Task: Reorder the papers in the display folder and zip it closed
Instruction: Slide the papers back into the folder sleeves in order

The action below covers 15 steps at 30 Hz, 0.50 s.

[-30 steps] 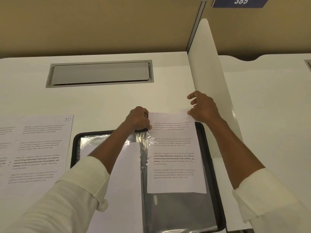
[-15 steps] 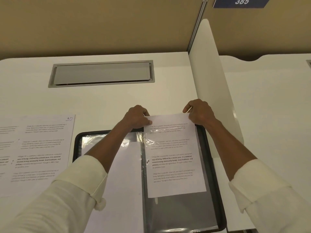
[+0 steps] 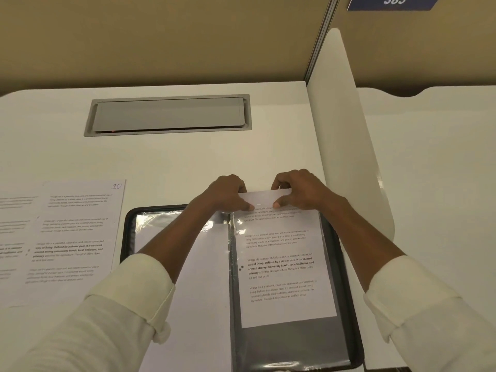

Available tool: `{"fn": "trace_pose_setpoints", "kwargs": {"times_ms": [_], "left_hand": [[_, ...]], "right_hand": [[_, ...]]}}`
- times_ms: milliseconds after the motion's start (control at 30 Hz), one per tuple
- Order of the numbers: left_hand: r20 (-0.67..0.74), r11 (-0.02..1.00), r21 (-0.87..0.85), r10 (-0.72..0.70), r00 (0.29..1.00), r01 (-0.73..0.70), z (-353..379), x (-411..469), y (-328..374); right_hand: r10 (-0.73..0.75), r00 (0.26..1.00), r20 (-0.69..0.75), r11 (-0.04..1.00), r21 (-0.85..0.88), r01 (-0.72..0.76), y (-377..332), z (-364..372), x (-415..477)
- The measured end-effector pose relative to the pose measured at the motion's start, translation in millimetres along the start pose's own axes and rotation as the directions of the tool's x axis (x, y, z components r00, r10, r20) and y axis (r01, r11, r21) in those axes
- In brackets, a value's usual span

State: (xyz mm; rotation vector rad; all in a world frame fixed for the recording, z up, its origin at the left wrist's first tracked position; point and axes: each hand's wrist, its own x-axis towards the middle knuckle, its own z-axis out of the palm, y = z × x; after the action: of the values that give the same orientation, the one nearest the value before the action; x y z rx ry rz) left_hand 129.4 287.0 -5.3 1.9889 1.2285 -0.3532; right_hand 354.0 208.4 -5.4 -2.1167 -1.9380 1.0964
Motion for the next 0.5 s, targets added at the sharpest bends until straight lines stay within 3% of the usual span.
{"fn": "trace_pose_setpoints", "kwargs": {"times_ms": [100,267,500], "left_hand": [[-0.054,0.999,-0.039,0.016,0.998,-0.018,5,-3,0],[-0.081,0.998,0.05,0.047,0.996,-0.043,13,-7,0],[-0.117,0.998,0.03,0.067,0.991,-0.064,19,-10,-4]], "right_hand": [[-0.028,1.0,0.003,0.998,-0.06,0.028,-6,7,-1],[-0.066,0.997,-0.028,0.994,-0.088,0.064,-12,13,-3],[-0.117,0.988,0.099,0.981,-0.143,0.131,-11,13,1]]}}
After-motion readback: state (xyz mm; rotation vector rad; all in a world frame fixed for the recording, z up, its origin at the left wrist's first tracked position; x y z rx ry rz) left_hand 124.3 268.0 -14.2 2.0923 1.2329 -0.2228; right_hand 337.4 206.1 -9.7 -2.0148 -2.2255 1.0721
